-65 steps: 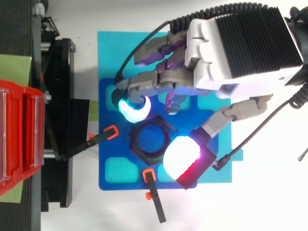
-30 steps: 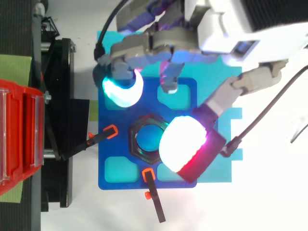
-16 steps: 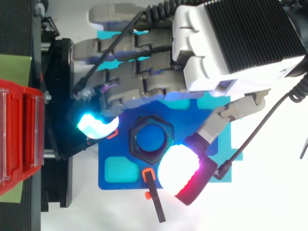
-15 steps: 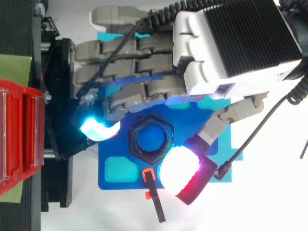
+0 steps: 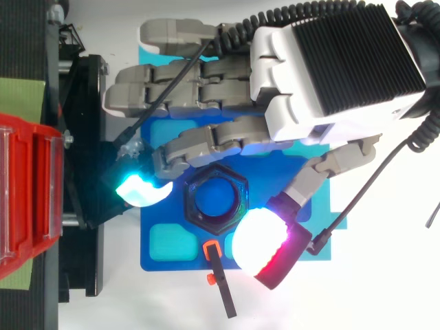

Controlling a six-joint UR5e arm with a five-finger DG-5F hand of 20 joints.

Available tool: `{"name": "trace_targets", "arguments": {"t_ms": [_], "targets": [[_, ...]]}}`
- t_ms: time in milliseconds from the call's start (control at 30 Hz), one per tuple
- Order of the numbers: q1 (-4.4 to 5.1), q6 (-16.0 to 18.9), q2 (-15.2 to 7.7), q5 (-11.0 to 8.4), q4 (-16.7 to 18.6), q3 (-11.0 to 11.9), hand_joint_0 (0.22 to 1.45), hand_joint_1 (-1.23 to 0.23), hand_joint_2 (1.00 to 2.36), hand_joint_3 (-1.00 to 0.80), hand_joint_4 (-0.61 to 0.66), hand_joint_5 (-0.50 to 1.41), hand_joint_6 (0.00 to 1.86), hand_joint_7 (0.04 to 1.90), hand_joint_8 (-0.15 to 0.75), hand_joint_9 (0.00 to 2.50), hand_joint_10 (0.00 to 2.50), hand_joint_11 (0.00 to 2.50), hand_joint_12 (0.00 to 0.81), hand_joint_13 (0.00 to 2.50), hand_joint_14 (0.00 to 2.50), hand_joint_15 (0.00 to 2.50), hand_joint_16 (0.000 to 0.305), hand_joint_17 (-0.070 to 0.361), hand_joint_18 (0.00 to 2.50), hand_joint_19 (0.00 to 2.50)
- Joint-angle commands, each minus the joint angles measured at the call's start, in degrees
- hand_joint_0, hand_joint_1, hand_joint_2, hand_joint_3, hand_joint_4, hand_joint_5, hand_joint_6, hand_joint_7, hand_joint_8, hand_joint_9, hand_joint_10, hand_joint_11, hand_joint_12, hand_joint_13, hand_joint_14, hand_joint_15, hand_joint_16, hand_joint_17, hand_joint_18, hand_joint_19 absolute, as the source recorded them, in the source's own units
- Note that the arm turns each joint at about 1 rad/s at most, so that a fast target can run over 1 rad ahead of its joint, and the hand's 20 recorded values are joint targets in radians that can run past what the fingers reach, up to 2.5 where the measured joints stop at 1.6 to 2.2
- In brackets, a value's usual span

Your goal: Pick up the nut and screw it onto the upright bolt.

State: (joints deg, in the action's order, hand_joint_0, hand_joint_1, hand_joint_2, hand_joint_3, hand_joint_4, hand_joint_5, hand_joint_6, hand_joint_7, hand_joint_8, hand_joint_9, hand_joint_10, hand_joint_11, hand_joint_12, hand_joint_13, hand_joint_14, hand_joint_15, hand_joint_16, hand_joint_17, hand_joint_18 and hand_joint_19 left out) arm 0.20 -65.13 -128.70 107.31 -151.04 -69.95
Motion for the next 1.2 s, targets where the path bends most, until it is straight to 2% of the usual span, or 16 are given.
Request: {"name": "trace_targets", "arguments": {"t_ms": [0, 233, 567, 800, 1167], "targets": [[0.07, 0.0, 0.02, 0.0, -0.57, -0.01, 0.43, -0.15, 1.0, -0.5, 0.04, -0.27, 0.5, 0.59, 0.173, 0.0, 0.0, 0.0, 0.349, 0.0, 0.0, 0.0, 0.049, 0.109, 0.0, 0.0], [-0.29, -0.09, 0.02, 0.0, -2.94, -0.01, 0.43, -0.15, 1.0, -0.5, 0.02, -0.27, 0.5, 0.58, 0.169, 0.0, 0.0, 0.0, 0.348, 0.0, 0.0, 0.0, 0.048, 0.109, 0.0, 0.0], [-0.37, 0.0, 0.02, 0.0, -3.03, -0.01, 0.44, -0.16, 1.0, -0.5, 0.02, -0.27, 0.5, 0.6, 0.179, 0.0, 0.0, 0.0, 0.351, 0.0, 0.0, 0.0, 0.048, 0.107, 0.0, 0.0], [-0.64, 0.0, 0.02, 0.18, -3.91, -0.01, 0.44, -0.16, 1.0, -0.5, 0.12, -0.22, 0.5, 0.85, 0.218, 0.02, 0.0, 0.0, 0.356, 0.0, 0.0, 0.0, 0.046, 0.105, 0.0, 0.0], [-0.81, 0.0, 0.02, 0.18, -3.82, -0.01, 0.45, -0.2, 1.0, -0.5, 0.2, -0.17, 0.5, 1.1, 0.249, 0.09, 0.0, 0.0, 0.355, 0.0, 0.0, 0.0, 0.045, 0.101, 0.0, 0.0]]}}
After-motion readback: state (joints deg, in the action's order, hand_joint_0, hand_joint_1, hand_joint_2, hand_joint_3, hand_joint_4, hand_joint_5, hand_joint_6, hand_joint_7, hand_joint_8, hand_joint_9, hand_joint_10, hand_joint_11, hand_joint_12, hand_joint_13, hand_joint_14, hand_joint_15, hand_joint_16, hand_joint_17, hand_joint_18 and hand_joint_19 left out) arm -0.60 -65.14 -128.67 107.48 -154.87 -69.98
